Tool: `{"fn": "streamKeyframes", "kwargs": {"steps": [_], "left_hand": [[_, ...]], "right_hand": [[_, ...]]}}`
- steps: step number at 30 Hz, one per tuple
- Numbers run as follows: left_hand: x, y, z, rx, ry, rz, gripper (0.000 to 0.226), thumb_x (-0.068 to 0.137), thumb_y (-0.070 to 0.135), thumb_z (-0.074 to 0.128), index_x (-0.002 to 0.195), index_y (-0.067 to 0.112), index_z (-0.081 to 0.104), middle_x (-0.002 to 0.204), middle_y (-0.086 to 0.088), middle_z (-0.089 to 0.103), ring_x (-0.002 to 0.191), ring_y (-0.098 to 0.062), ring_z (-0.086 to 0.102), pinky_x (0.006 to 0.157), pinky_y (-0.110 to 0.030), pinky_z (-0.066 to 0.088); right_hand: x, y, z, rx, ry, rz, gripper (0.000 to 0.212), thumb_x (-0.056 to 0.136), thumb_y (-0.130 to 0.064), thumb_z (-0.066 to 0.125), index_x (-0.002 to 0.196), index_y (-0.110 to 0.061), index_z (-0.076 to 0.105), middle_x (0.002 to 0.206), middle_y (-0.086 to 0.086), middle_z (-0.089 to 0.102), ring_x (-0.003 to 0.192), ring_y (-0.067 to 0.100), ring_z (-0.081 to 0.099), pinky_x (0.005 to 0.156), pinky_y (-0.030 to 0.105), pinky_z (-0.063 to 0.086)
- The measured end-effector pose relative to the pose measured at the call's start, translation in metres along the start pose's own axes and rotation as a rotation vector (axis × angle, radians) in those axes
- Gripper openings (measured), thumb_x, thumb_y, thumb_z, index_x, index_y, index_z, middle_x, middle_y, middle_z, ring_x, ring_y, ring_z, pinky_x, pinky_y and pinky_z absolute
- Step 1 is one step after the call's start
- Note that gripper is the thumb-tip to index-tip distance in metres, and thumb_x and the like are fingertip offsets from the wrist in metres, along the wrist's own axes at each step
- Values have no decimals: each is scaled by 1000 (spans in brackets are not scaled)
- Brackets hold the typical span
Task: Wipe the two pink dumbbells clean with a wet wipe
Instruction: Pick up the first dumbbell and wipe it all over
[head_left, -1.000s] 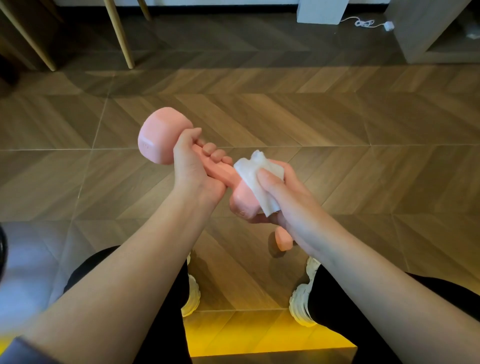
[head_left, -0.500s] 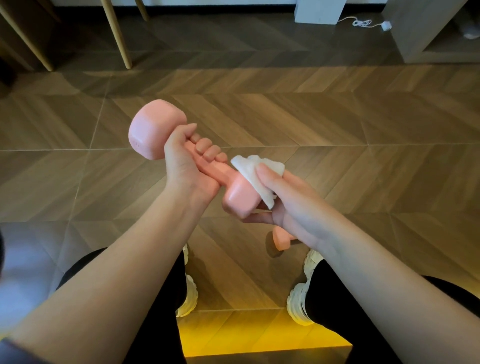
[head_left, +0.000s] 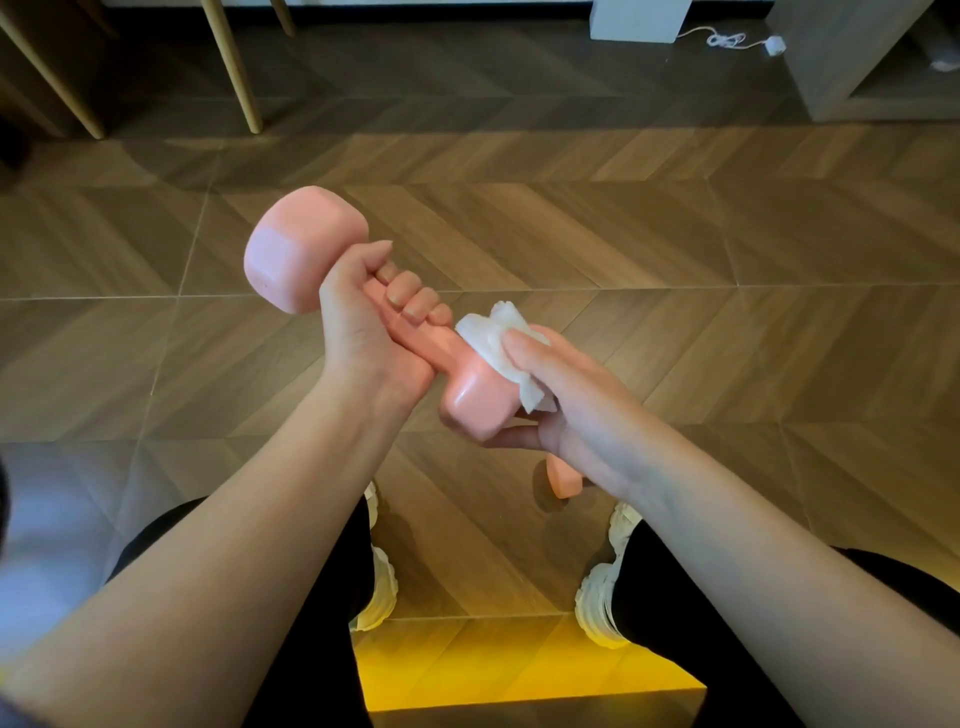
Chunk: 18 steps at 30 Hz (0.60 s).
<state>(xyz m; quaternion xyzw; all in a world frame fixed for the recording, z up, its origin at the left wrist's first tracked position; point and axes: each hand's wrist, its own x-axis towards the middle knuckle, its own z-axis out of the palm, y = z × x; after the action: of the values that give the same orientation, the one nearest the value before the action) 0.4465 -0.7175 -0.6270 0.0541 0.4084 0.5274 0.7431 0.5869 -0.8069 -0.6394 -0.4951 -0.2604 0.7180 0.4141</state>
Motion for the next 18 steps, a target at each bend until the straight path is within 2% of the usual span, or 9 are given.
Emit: {"fn": "streamKeyframes", "kwargs": {"steps": [2, 4, 6, 9, 11, 13, 16, 18], "left_hand": [[0, 1, 0, -8, -2, 1, 38, 89, 18, 49, 55, 21, 32, 48, 8, 23, 40, -12, 22, 43, -23, 29], [-1, 3, -1, -23, -1, -8, 37, 89, 19, 50, 55, 21, 34, 49, 8, 23, 41, -11, 23, 44, -23, 29], [-1, 4, -1, -22, -3, -10, 38, 89, 20, 50, 55, 21, 34, 49, 8, 23, 41, -11, 23, 44, -23, 28], [-3, 2, -1, 8, -9, -6, 39, 90, 20, 48, 55, 22, 31, 49, 8, 21, 41, -12, 20, 42, -23, 27], [-4, -1, 0, 30, -19, -7, 39, 91, 19, 47, 56, 22, 30, 48, 7, 22, 39, -12, 21, 42, -22, 28], [-4, -2, 1, 40, -24, -11, 38, 90, 18, 47, 56, 22, 31, 48, 7, 23, 40, -12, 22, 42, -23, 29], [-4, -2, 1, 23, -26, -33, 36, 89, 19, 48, 57, 22, 32, 49, 8, 23, 41, -11, 23, 43, -23, 29], [-4, -1, 0, 18, -28, -40, 36, 89, 19, 49, 57, 22, 33, 50, 8, 23, 42, -11, 23, 43, -24, 29]], "right_hand": [[-1, -4, -6, 60, -110, 20, 41, 93, -27, 61, 133, -19, 54, 120, 10, 64, 109, 26, 65, 96, 56, 52], [-3, -7, -10, 71, -185, 27, 48, 87, -20, 64, 134, -20, 53, 125, 10, 61, 113, 26, 63, 100, 56, 50], [-3, -4, -8, 18, -157, 14, 54, 82, -20, 69, 133, -21, 53, 129, 9, 60, 114, 26, 64, 98, 54, 52], [-1, 3, 2, -100, -20, -14, 53, 78, -34, 79, 125, -28, 55, 123, 4, 64, 106, 19, 69, 88, 45, 59], [-1, 2, 3, -133, -6, -5, 45, 85, -44, 70, 125, -30, 54, 118, 4, 66, 99, 15, 70, 84, 41, 60], [-2, -4, -4, -145, -50, 35, 45, 90, -45, 64, 130, -28, 54, 121, 7, 66, 103, 19, 68, 92, 46, 57], [-4, -12, -19, -93, -181, 61, 44, 86, -32, 67, 129, -26, 58, 118, 5, 67, 108, 21, 64, 100, 48, 52], [-5, -11, -23, -104, -228, 48, 44, 83, -27, 67, 127, -26, 58, 115, 1, 67, 104, 17, 65, 94, 39, 56]]}}
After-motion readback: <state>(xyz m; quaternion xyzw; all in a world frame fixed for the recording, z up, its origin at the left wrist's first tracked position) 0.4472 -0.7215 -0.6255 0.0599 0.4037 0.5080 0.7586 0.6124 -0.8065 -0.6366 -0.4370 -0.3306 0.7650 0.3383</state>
